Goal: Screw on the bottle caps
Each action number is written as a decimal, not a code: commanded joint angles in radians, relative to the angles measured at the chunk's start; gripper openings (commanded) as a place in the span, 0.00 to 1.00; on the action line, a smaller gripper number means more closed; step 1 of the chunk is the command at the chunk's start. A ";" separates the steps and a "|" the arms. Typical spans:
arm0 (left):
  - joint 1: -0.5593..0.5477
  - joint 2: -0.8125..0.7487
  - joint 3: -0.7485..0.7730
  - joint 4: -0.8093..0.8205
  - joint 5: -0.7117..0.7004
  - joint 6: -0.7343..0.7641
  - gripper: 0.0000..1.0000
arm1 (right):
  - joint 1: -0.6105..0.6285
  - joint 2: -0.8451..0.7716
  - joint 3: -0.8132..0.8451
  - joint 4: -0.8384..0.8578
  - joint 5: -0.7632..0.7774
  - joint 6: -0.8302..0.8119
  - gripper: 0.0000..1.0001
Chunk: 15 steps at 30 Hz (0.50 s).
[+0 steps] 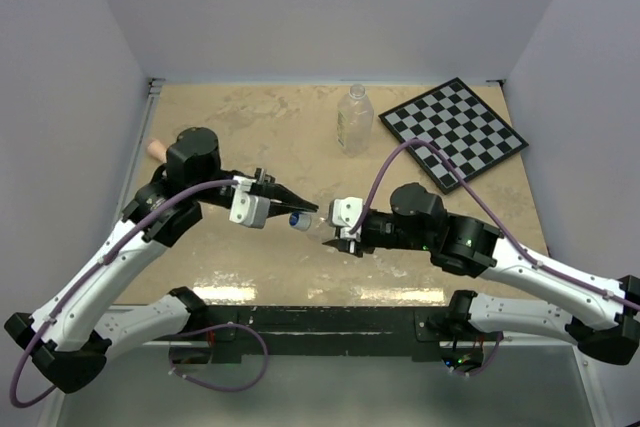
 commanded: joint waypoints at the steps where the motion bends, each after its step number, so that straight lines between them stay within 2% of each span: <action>1: 0.004 0.067 0.061 -0.257 0.054 0.357 0.00 | 0.006 -0.027 0.062 0.104 -0.117 -0.016 0.00; 2: 0.006 0.073 0.068 -0.262 0.055 0.351 0.03 | 0.006 -0.027 0.060 0.104 -0.109 -0.014 0.00; 4: 0.006 0.061 0.059 -0.201 0.051 0.269 0.15 | 0.005 -0.032 0.053 0.110 -0.078 -0.009 0.00; 7: 0.004 0.009 0.005 0.041 -0.055 -0.001 0.40 | 0.005 -0.032 0.040 0.124 0.007 0.006 0.00; 9: 0.006 -0.035 -0.044 0.196 -0.220 -0.220 0.57 | 0.003 -0.026 0.033 0.124 0.076 0.014 0.00; 11: 0.006 -0.082 -0.073 0.313 -0.415 -0.373 0.70 | 0.003 -0.011 0.028 0.121 0.144 0.018 0.00; 15: 0.006 -0.120 -0.067 0.372 -0.734 -0.616 0.78 | 0.003 0.023 0.011 0.136 0.270 0.030 0.00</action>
